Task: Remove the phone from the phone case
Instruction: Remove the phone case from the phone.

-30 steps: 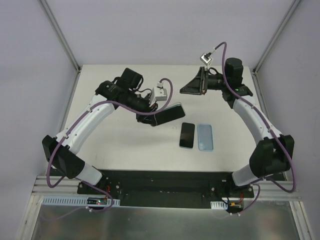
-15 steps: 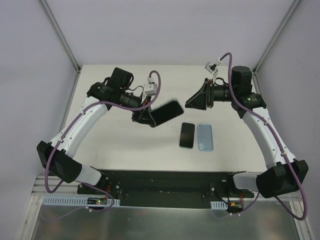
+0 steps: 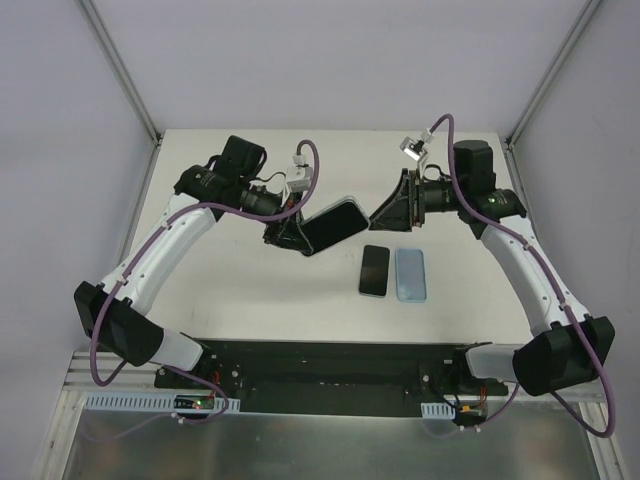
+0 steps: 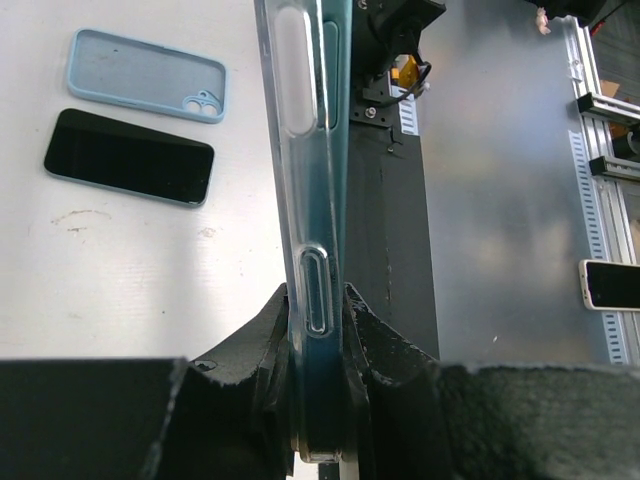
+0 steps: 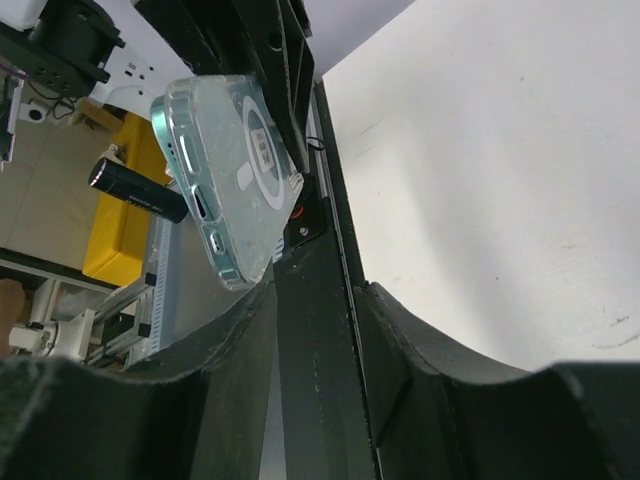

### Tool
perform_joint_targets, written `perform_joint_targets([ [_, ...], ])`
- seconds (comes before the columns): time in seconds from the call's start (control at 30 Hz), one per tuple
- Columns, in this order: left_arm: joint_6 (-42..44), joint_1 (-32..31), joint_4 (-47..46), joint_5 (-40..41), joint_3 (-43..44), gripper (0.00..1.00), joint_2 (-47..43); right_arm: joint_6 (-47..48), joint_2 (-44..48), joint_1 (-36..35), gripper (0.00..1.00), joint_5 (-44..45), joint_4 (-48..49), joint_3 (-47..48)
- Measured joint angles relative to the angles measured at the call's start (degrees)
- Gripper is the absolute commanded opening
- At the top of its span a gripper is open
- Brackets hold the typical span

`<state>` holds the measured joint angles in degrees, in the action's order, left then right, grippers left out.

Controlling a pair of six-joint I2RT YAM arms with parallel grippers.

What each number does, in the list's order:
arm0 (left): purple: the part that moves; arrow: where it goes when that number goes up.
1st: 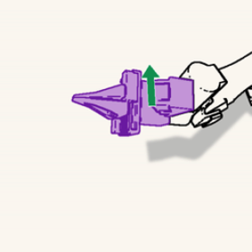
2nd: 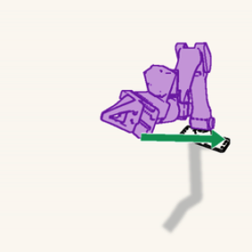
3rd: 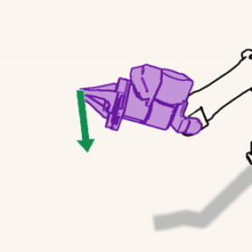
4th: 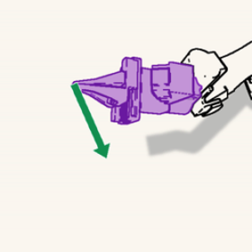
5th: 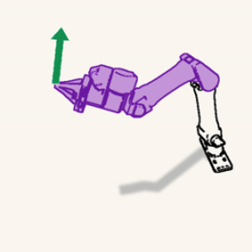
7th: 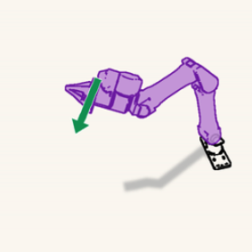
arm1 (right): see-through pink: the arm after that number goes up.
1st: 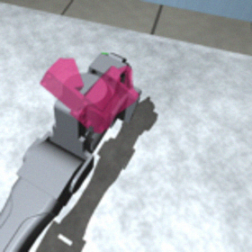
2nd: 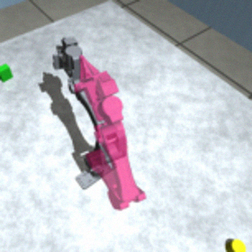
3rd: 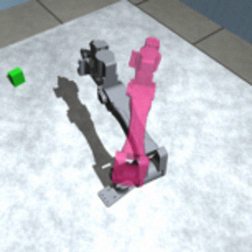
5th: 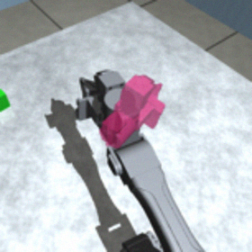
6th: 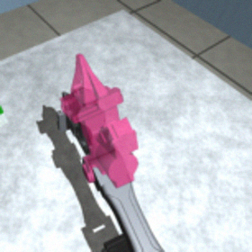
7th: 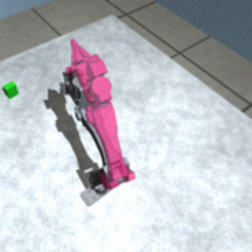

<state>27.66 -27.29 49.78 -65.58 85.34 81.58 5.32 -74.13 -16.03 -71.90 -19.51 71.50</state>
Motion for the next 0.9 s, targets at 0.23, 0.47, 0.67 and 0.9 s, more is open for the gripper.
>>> perform_joint_targets([
  [0.23,-0.1,0.8,-0.1,-0.1,0.0,0.0,0.0,18.2,-1.2,-1.8,0.5,4.0,-20.5,8.1],
  [0.47,-0.3,0.8,-0.4,0.0,0.0,0.0,0.0,15.8,-0.8,-4.5,0.47,7.0,-18.6,7.2],
  [0.67,-1.0,0.8,-1.0,0.0,0.0,0.0,0.0,12.4,-0.9,-5.4,0.31,7.5,-15.0,7.2],
  [0.9,-1.5,1.2,-1.0,0.7,0.0,0.0,0.0,10.7,-1.2,-5.9,0.06,7.2,-13.6,7.2],
])
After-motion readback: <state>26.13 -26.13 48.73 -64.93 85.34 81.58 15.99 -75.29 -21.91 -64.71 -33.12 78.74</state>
